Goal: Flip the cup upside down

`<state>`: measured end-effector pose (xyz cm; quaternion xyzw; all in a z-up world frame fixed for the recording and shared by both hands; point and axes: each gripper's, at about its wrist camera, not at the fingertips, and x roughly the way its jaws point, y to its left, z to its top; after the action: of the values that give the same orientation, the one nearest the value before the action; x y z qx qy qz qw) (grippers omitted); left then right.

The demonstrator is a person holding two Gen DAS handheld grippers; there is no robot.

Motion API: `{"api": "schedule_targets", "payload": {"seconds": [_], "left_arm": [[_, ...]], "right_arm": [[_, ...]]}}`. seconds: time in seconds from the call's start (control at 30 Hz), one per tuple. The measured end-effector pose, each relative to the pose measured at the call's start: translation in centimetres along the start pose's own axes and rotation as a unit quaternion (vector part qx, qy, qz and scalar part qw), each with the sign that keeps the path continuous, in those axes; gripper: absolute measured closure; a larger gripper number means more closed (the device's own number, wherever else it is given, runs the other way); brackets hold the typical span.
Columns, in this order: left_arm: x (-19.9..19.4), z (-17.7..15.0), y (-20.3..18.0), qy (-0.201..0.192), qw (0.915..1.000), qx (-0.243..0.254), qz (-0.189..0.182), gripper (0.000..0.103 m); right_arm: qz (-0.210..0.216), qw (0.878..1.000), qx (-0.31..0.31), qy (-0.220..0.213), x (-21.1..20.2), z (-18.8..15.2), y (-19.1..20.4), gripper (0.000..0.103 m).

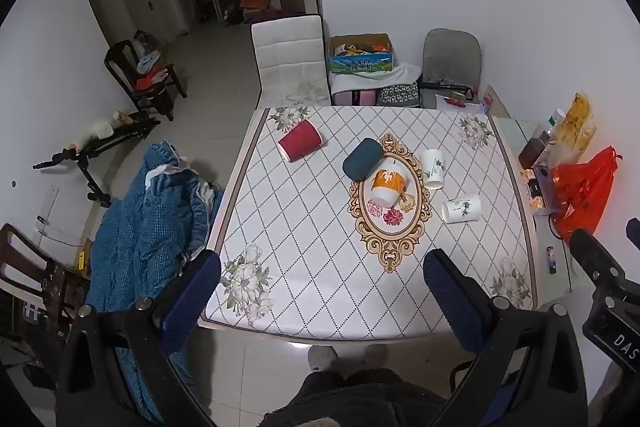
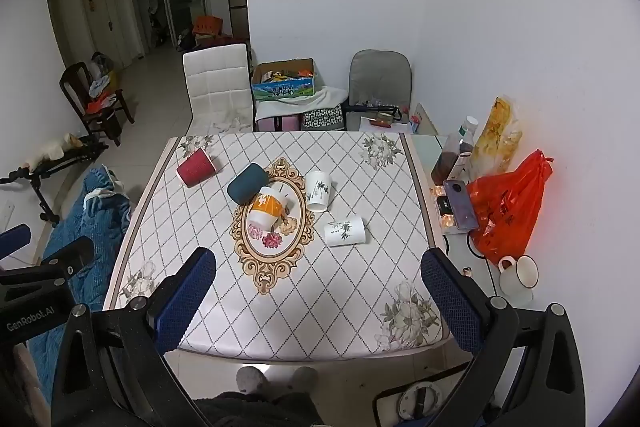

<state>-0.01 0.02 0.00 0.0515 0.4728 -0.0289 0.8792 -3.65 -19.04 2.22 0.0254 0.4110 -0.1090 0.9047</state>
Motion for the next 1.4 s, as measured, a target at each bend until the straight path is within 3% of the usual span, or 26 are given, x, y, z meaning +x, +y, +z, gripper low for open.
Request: {"api": "schedule_targets", "payload": {"seconds": [0.57,0.77,1.4], "left_arm": [[0.0,0.0,0.1,-0.002,1.0,0.001,-0.001,0.0],[-1.4,1.6,-0.1,-0.003,1.0,0.005,-0.004,0.0],[-1.1,0.9,-1.1,-0.007,0.9999,0.004,-0.009,0.0]], "right_arm": [[-0.002,1.0,0.0,0.002,-0.1,0.1,0.4,0.0],[0.0,1.0,0.001,0.001,-0.5,0.4,0.3,0.0],[0.004,1.0,0.004,0.0,-1.2,0.1,0.0,0.0]]}}
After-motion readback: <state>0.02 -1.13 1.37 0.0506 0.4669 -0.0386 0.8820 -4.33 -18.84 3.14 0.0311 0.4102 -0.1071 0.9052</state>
